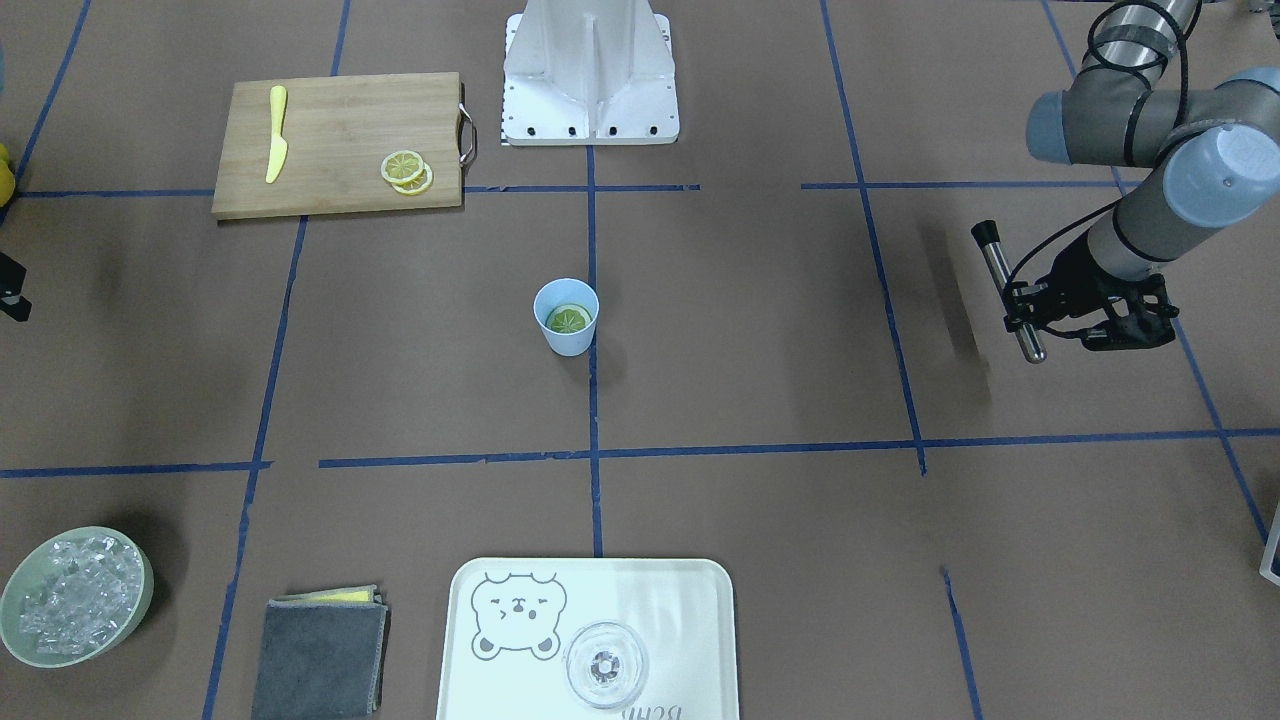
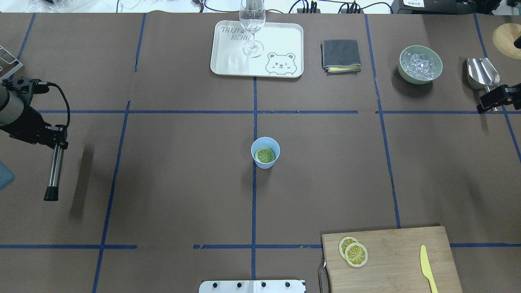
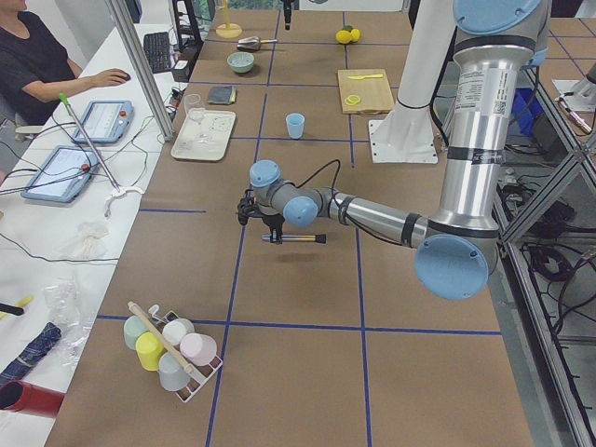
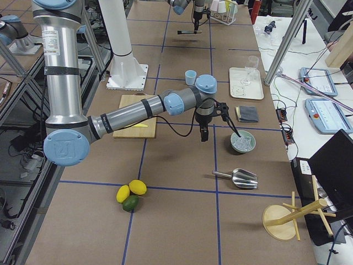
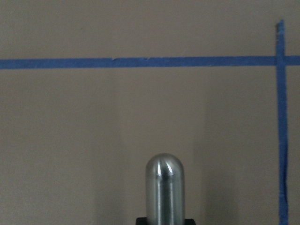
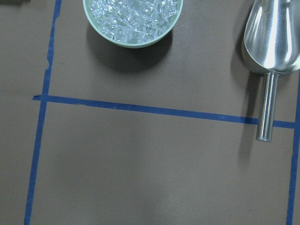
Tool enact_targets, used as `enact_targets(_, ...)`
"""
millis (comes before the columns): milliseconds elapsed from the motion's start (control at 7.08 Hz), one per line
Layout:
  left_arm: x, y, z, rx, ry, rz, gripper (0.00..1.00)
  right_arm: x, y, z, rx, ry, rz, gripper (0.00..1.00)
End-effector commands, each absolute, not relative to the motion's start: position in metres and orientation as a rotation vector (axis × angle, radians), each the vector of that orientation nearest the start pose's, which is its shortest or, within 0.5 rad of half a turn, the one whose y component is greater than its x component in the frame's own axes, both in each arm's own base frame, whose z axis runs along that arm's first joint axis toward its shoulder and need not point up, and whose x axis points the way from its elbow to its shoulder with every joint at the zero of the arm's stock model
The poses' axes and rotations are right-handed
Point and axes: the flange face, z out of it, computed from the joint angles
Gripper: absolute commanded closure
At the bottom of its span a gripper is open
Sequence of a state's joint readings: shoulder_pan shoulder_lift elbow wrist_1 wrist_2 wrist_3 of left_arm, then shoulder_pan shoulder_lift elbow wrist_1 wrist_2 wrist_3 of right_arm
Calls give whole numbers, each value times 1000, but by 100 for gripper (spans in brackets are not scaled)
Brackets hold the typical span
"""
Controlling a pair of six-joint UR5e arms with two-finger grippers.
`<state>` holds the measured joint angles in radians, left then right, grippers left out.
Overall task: Squeeze lemon into cup
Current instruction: 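Lift the rod out of the cup with the left gripper while the right arm retracts, then lower the metal rod onto the table and release it with the left gripper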
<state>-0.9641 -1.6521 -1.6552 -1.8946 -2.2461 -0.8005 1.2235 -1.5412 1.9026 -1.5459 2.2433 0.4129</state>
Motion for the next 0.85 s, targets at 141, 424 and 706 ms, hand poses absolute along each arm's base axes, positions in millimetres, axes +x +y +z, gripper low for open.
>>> enact_targets(141, 263, -498, 544, -75, 807, -18, 100, -103, -494, 487, 91, -753, -63, 0)
enact_targets(424, 279, -493, 550, -89, 799, 11, 100, -104, -494, 486, 93, -754, -66, 0)
enact_targets(706, 305, -491, 542, -82, 790, 49, 94, -104, -494, 486, 93, -754, -66, 0)
